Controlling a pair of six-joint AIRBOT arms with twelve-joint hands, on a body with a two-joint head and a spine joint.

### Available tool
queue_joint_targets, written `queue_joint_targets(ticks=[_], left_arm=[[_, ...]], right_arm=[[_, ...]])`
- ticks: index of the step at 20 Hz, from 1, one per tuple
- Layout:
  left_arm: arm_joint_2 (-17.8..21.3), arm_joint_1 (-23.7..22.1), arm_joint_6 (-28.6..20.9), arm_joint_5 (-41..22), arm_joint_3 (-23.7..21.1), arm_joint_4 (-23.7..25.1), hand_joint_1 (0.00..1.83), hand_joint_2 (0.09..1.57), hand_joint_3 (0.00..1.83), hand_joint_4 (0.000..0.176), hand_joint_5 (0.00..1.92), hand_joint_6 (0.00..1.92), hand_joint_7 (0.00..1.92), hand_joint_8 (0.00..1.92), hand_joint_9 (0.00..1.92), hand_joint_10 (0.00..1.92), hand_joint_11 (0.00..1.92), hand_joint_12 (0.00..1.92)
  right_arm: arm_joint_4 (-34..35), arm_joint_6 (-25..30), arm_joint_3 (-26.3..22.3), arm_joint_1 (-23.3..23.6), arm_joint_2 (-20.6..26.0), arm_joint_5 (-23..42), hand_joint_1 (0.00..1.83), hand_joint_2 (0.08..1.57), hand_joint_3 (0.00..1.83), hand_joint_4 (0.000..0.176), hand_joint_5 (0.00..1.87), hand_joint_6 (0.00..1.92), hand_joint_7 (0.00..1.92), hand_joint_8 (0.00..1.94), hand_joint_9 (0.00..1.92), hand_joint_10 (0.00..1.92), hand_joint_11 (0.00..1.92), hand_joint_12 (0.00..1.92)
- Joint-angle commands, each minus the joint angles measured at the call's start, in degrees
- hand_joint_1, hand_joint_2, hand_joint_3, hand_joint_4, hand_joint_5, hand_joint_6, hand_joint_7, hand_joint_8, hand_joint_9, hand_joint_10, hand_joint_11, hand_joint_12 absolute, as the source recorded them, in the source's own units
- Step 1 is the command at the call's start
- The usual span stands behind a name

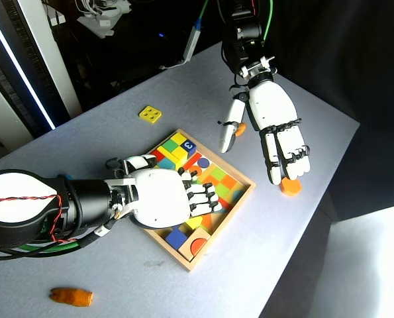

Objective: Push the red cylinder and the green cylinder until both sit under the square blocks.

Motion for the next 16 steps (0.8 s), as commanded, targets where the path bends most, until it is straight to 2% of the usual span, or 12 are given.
queue_joint_targets(ticks=[1,3,4,7,8,10,11,13,16], left_arm=[[0.5,-0.3,-0.5,-6.5,0.4,-0.6,0.00,1.09,0.00,0.166,0.00,0.00,0.00,0.00,0.00,0.00,0.00,0.00],[0.5,-0.2,-0.6,-6.5,0.4,-0.6,0.00,1.10,0.00,0.157,0.00,0.00,0.00,0.00,0.00,0.00,0.00,0.00],[0.6,-0.1,-0.6,-6.5,0.4,-0.8,0.00,1.11,0.00,0.163,0.00,0.00,0.00,0.00,0.00,0.00,0.00,0.00],[0.6,0.2,-0.6,-6.6,0.4,-1.1,0.00,1.15,0.01,0.163,0.00,0.00,0.00,0.00,0.00,0.00,0.00,0.00],[0.6,0.2,-0.6,-6.7,0.4,-1.2,0.00,1.15,0.01,0.168,0.00,0.00,0.00,0.00,0.00,0.00,0.01,0.00],[0.8,0.2,-0.6,-6.8,0.3,-1.3,0.00,1.12,0.00,0.153,0.00,0.00,0.00,0.00,0.00,0.00,0.02,0.01],[1.0,0.3,-0.6,-6.9,0.2,-1.3,0.00,1.07,0.00,0.172,0.00,0.00,0.00,0.00,0.00,0.00,0.00,0.00],[1.1,0.4,-0.6,-7.0,0.1,-1.5,0.00,1.07,0.00,0.167,0.00,0.00,0.00,0.00,0.00,0.00,0.01,0.01],[1.2,0.7,-0.6,-7.1,0.0,-1.7,0.00,1.08,0.00,0.175,0.00,0.00,0.00,0.00,0.00,0.00,0.00,0.01]], right_arm=[[2.0,0.5,0.2,0.2,0.4,1.4,0.11,1.12,0.00,0.176,0.44,0.01,0.00,0.00,0.00,0.00,0.00,0.00],[2.0,1.1,0.2,0.2,0.7,1.9,0.11,1.12,0.00,0.176,0.44,0.01,0.00,0.00,0.00,0.00,0.00,0.00],[2.0,1.3,0.2,0.2,0.9,2.2,0.11,1.12,0.00,0.176,0.44,0.01,0.00,0.00,0.00,0.00,0.00,0.00],[2.0,1.5,-0.6,0.2,1.9,2.6,0.08,1.13,0.00,0.176,0.40,0.00,0.00,0.00,0.00,0.00,0.00,0.00],[2.0,1.5,-1.1,0.2,2.4,2.6,0.07,1.13,0.00,0.176,0.41,0.01,0.00,0.00,0.00,0.00,0.00,0.00],[2.0,1.5,-1.7,0.2,3.2,2.9,0.08,1.13,0.00,0.176,0.45,0.02,0.00,0.00,0.00,0.00,0.00,0.00],[2.0,1.6,-1.9,0.2,3.5,3.0,0.08,1.13,0.00,0.176,0.46,0.01,0.00,0.00,0.00,0.00,0.00,0.00],[2.0,1.8,-2.1,0.1,3.8,3.3,0.09,1.13,0.00,0.176,0.47,0.02,0.00,0.00,0.00,0.00,0.00,0.00],[2.0,2.2,-2.4,0.0,4.4,3.7,0.14,1.13,0.00,0.176,0.51,0.02,0.00,0.00,0.00,0.00,0.00,0.00]])
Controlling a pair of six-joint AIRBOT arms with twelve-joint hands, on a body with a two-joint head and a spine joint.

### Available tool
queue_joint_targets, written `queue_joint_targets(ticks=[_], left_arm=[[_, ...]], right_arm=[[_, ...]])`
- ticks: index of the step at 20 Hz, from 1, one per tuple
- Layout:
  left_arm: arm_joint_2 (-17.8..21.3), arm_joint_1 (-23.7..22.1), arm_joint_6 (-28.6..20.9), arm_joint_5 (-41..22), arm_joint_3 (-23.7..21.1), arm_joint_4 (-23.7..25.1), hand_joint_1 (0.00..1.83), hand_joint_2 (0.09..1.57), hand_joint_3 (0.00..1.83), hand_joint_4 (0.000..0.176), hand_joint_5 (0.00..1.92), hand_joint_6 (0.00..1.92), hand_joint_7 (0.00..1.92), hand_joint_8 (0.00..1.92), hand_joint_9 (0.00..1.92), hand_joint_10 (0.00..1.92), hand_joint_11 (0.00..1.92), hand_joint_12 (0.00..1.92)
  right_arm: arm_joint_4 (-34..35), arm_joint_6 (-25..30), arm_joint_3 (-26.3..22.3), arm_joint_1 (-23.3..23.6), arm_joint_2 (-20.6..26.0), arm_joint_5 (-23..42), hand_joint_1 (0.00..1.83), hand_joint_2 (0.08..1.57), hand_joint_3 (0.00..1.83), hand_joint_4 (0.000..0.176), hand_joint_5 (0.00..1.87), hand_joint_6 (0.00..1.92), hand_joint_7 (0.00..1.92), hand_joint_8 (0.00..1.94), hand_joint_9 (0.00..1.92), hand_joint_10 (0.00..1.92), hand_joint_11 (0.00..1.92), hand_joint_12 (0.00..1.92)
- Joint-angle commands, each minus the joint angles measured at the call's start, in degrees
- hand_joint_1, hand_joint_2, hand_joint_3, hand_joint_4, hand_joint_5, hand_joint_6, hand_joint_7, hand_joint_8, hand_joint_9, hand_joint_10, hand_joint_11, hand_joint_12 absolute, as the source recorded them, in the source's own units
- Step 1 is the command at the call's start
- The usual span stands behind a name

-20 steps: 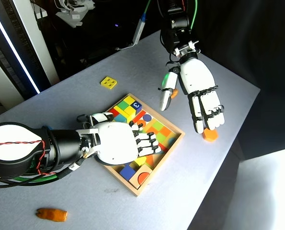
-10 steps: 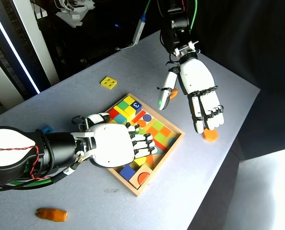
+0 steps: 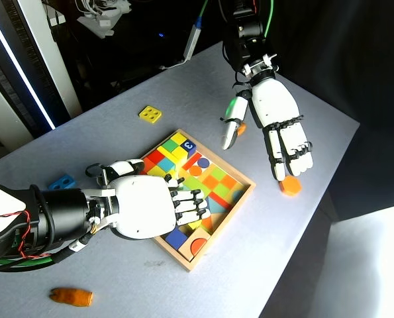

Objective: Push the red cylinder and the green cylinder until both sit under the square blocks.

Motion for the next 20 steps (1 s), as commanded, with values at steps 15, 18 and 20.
queue_joint_targets(ticks=[15,18,20], left_arm=[[0.5,-0.3,-0.2,-6.6,0.0,-0.9,0.00,1.08,0.00,0.164,0.00,0.00,0.00,0.00,0.00,0.00,0.00,0.00],[0.5,-0.3,-0.2,-6.6,0.0,-0.9,0.00,1.14,0.02,0.167,0.00,0.00,0.00,0.00,0.00,0.00,0.00,0.00],[0.5,-0.3,-0.2,-6.6,0.0,-0.9,0.00,1.12,0.01,0.169,0.00,0.00,0.00,0.00,0.00,0.00,0.00,0.00]], right_arm=[[2.9,0.5,-0.8,1.2,1.5,1.3,0.12,1.12,0.00,0.176,0.50,0.00,0.00,0.00,0.00,0.00,0.00,0.00],[2.9,0.4,-0.8,1.4,1.5,1.2,0.09,1.12,0.00,0.176,0.48,0.00,0.00,0.00,0.00,0.00,0.00,0.00],[2.9,0.4,-0.8,1.4,1.4,1.1,0.10,1.12,0.00,0.176,0.49,0.01,0.00,0.00,0.00,0.00,0.00,0.00]])
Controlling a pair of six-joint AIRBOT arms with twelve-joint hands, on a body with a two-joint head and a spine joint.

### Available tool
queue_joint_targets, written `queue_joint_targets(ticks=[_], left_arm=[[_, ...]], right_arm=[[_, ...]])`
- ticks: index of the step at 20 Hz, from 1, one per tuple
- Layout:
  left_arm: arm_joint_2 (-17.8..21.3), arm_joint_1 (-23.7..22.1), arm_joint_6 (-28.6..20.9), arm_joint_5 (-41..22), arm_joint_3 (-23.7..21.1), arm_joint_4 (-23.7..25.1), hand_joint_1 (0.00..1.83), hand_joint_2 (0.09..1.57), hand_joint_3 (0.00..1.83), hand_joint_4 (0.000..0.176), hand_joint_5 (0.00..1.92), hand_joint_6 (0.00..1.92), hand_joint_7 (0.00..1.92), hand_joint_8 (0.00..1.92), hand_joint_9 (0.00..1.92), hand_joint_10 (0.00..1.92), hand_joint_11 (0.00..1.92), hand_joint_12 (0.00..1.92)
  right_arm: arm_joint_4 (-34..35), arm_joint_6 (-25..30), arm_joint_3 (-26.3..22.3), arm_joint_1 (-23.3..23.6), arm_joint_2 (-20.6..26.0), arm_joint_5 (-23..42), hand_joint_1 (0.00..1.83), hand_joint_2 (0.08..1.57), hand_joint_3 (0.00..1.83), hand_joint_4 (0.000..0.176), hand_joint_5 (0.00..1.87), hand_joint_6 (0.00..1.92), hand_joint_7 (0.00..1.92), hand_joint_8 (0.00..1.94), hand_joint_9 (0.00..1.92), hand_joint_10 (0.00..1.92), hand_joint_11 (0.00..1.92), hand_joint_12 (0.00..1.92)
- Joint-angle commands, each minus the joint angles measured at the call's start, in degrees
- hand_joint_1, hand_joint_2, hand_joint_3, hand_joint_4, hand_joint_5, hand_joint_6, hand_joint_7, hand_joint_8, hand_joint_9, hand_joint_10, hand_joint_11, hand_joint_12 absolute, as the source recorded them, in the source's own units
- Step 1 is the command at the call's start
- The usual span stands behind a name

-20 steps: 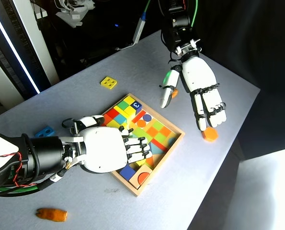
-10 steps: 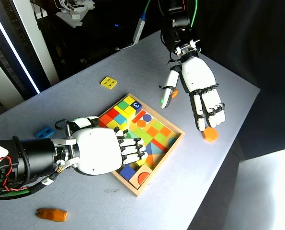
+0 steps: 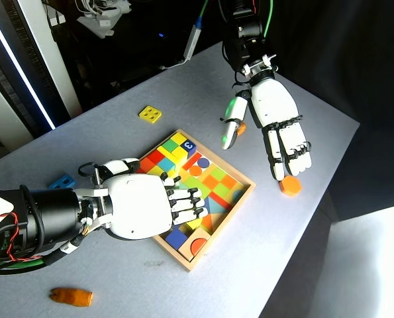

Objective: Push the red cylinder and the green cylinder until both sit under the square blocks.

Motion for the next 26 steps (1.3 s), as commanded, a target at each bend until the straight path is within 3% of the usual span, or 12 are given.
queue_joint_targets(ticks=[1,2,5,6,8,11,13,16,19,26], left_arm=[[0.4,-0.4,-0.2,-6.4,0.1,-0.7,0.00,1.11,0.01,0.162,0.00,0.00,0.00,0.00,0.00,0.00,0.00,0.00],[0.4,-0.4,-0.2,-6.4,0.1,-0.7,0.00,1.12,0.01,0.148,0.00,0.00,0.00,0.00,0.00,0.00,0.00,0.00],[0.4,-0.5,-0.2,-6.4,0.1,-0.7,0.00,1.11,0.00,0.157,0.00,0.00,0.00,0.00,0.00,0.00,0.00,0.00],[0.4,-0.6,-0.2,-6.4,0.1,-0.7,0.00,1.09,0.00,0.169,0.00,0.00,0.00,0.00,0.00,0.00,0.00,0.00],[0.4,-0.6,-0.2,-6.4,0.1,-0.7,0.00,1.08,0.00,0.164,0.00,0.00,0.00,0.00,0.00,0.00,0.00,0.00],[0.4,-0.7,-0.2,-6.4,0.1,-0.7,0.00,1.08,0.00,0.175,0.00,0.00,0.00,0.00,0.00,0.00,0.00,0.00],[0.4,-0.7,-0.2,-6.4,0.0,-0.7,0.00,1.07,0.00,0.176,0.00,0.00,0.00,0.00,0.00,0.00,0.00,0.00],[0.4,-0.7,-0.2,-6.4,0.0,-0.7,0.00,1.09,0.00,0.159,0.00,0.00,0.00,0.00,0.00,0.00,0.00,0.00],[0.4,-0.7,-0.2,-6.4,0.0,-0.7,0.00,1.09,0.00,0.171,0.00,0.00,0.00,0.00,0.00,0.00,0.00,0.00],[0.5,-0.3,-0.2,-6.4,0.0,-0.9,0.00,1.09,0.00,0.171,0.00,0.00,0.00,0.00,0.00,0.00,0.00,0.00]], right_arm=[[3.1,0.2,-0.2,0.9,0.1,0.5,0.09,1.12,0.00,0.176,0.48,0.00,0.00,0.00,0.00,0.00,0.00,0.00],[3.1,0.1,-0.2,0.8,0.0,0.4,0.11,1.12,0.00,0.176,0.48,0.00,0.00,0.00,0.00,0.00,0.00,0.00],[3.1,-0.1,-0.2,0.4,-0.1,-0.2,0.10,1.12,0.00,0.176,0.49,0.00,0.00,0.00,0.00,0.00,0.00,0.00],[3.1,-0.2,-0.2,0.2,-0.1,-0.5,0.10,1.12,0.00,0.176,0.49,0.00,0.00,0.00,0.00,0.00,0.00,0.00],[3.1,-0.3,-0.2,-0.1,-0.1,-0.9,0.13,1.12,0.00,0.176,0.51,0.01,0.00,0.00,0.00,0.00,0.00,0.00],[3.1,-0.4,-0.2,-0.5,-0.1,-1.3,0.17,1.11,0.00,0.176,0.52,0.01,0.00,0.00,0.00,0.00,0.00,0.00],[3.1,-0.4,-0.2,-0.7,-0.1,-1.5,0.15,1.12,0.00,0.176,0.52,0.00,0.00,0.00,0.00,0.00,0.00,0.00],[3.1,-0.4,-0.2,-1.0,0.0,-1.6,0.15,1.12,0.00,0.176,0.52,0.00,0.00,0.00,0.00,0.00,0.00,0.00],[3.0,-0.3,-0.2,-1.1,0.1,-1.5,0.16,1.11,0.00,0.176,0.53,0.01,0.00,0.00,0.00,0.00,0.00,0.00],[2.7,1.0,-0.2,-1.2,0.7,-0.6,0.18,1.11,0.00,0.176,0.57,0.01,0.01,0.00,0.00,0.00,0.00,0.00]])
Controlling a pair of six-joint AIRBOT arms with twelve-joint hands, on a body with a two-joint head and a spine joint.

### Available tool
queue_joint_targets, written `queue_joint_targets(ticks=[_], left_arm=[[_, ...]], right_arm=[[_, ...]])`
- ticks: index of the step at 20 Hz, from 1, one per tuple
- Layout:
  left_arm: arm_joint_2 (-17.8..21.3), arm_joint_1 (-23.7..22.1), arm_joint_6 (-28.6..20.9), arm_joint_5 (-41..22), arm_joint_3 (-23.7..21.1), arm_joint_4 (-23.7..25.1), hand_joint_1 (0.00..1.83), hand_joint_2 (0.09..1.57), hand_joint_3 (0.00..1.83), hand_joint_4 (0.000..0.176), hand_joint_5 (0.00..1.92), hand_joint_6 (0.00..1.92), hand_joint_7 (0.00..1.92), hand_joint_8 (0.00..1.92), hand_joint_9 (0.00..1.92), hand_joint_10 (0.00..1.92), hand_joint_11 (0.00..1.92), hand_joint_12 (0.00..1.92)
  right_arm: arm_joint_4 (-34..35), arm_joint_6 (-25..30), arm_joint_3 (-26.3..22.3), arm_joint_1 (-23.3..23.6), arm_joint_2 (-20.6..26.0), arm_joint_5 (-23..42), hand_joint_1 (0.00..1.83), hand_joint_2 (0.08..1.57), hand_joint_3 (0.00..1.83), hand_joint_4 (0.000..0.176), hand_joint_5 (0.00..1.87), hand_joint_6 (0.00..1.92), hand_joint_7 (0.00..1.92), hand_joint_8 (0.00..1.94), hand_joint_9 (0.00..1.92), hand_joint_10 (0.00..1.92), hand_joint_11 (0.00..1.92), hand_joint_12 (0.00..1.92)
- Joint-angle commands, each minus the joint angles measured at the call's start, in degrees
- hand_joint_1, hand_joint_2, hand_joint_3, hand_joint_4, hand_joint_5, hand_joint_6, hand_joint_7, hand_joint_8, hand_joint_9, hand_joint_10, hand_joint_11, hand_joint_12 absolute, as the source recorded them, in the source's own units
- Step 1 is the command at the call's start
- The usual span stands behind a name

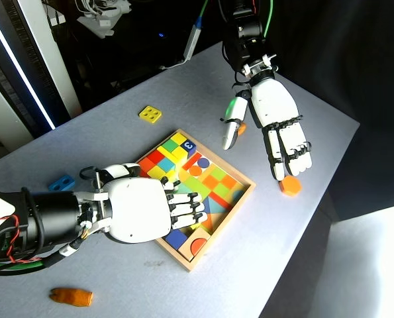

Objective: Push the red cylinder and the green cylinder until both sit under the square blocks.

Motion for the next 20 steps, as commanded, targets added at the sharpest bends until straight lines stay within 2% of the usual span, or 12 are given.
queue_joint_targets(ticks=[1,4,5,7,8,9,11,12,14,15,16,20], left_arm=[[0.5,-0.3,-0.2,-6.3,0.0,-0.9,0.00,1.09,0.00,0.172,0.00,0.00,0.00,0.00,0.00,0.00,0.00,0.00],[0.7,-0.1,-0.2,-6.4,0.0,-1.1,0.00,1.10,0.00,0.176,0.00,0.00,0.00,0.00,0.00,0.00,0.00,0.00],[0.7,0.0,-0.2,-6.4,0.0,-1.2,0.00,1.11,0.01,0.169,0.00,0.00,0.00,0.00,0.00,0.00,0.00,0.00],[0.7,0.0,-0.2,-6.4,0.0,-1.2,0.00,1.11,0.01,0.169,0.00,0.00,0.00,0.00,0.00,0.00,0.00,0.00],[0.7,0.0,-0.2,-6.4,0.0,-1.3,0.00,1.10,0.00,0.173,0.00,0.00,0.00,0.00,0.00,0.00,0.00,0.00],[0.7,0.0,-0.2,-6.4,0.0,-1.3,0.00,1.10,0.00,0.172,0.00,0.00,0.00,0.00,0.00,0.00,0.00,0.00],[0.8,0.0,-0.2,-6.4,0.0,-1.3,0.00,1.11,0.00,0.158,0.00,0.00,0.00,0.00,0.00,0.00,0.00,0.00],[0.8,0.1,-0.2,-6.4,0.0,-1.3,0.00,1.11,0.00,0.158,0.00,0.00,0.00,0.00,0.00,0.00,0.00,0.00],[0.9,0.2,-0.2,-6.4,-0.1,-1.4,0.00,1.12,0.01,0.166,0.00,0.00,0.00,0.00,0.00,0.00,0.00,0.00],[0.9,0.2,-0.2,-6.5,-0.1,-1.5,0.00,1.12,0.01,0.158,0.00,0.00,0.00,0.00,0.00,0.00,0.00,0.00],[1.0,0.3,-0.2,-6.5,-0.2,-1.5,0.00,1.12,0.01,0.142,0.00,0.00,0.00,0.00,0.00,0.00,0.00,0.00],[1.0,0.5,-0.2,-6.5,-0.2,-1.8,0.00,1.12,0.01,0.146,0.00,0.00,0.00,0.00,0.00,0.00,0.00,0.00]], right_arm=[[1.6,0.0,-0.1,0.0,0.4,1.0,0.19,1.10,0.00,0.176,0.58,0.01,0.02,0.00,0.00,0.00,0.00,0.00],[1.6,0.5,-0.1,-0.2,0.8,1.4,0.16,1.11,0.00,0.176,0.57,0.01,0.00,0.00,0.00,0.00,0.00,0.00],[1.6,0.6,-0.2,-0.3,0.9,1.4,0.16,1.11,0.00,0.176,0.58,0.01,0.01,0.00,0.00,0.00,0.00,0.00],[1.6,0.8,-0.3,-0.4,1.2,1.5,0.15,1.11,0.00,0.176,0.58,0.01,0.01,0.00,0.00,0.00,0.00,0.00],[1.6,0.9,-0.4,-0.5,1.4,1.5,0.15,1.11,0.00,0.176,0.58,0.01,0.01,0.00,0.00,0.00,0.00,0.00],[1.6,1.0,-0.4,-0.5,1.6,1.5,0.15,1.11,0.00,0.175,0.59,0.01,0.02,0.01,0.00,0.00,0.00,0.00],[1.5,1.1,-0.6,-0.5,1.8,1.6,0.13,1.12,0.00,0.176,0.59,0.01,0.02,0.00,0.00,0.00,0.00,0.00],[1.5,1.1,-0.6,-0.5,1.9,1.7,0.13,1.12,0.00,0.176,0.59,0.01,0.02,0.00,0.00,0.00,0.00,0.00],[1.5,1.3,-0.7,-0.5,2.2,1.7,0.12,1.12,0.00,0.172,0.60,0.01,0.01,0.00,0.00,0.00,0.00,0.00],[1.5,1.3,-0.8,-0.5,2.5,1.7,0.16,1.12,0.00,0.167,0.62,0.01,0.03,0.01,0.00,0.00,0.00,0.00],[1.5,1.4,-0.9,-0.6,2.7,1.7,0.21,1.11,0.00,0.158,0.65,0.02,0.05,0.01,0.00,0.00,0.02,0.01],[1.2,1.7,-1.6,-0.6,3.7,1.7,0.21,1.11,0.00,0.152,0.67,0.01,0.07,0.01,0.00,0.00,0.02,0.01]])
